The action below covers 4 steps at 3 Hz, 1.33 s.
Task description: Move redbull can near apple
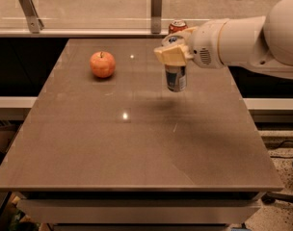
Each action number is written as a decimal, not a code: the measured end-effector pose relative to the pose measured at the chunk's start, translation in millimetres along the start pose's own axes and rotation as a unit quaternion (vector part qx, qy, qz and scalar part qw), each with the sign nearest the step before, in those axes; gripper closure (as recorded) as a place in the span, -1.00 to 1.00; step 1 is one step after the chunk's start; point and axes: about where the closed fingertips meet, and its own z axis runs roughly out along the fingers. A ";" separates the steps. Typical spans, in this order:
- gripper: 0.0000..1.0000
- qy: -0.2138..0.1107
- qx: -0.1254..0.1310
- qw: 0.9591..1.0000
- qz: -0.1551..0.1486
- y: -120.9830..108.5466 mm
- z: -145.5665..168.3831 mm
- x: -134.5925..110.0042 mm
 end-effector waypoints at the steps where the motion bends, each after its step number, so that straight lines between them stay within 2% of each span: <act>1: 1.00 -0.014 -0.007 1.000 0.009 -2.4 21.8 -8.4; 2: 1.00 -0.026 -0.016 0.999 0.024 -4.7 40.5 -15.1; 4: 1.00 -0.033 -0.048 0.997 0.040 9.9 81.6 -21.0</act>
Offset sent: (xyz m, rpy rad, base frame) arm 0.0520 0.0416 -0.0051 0.1259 0.0317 0.0229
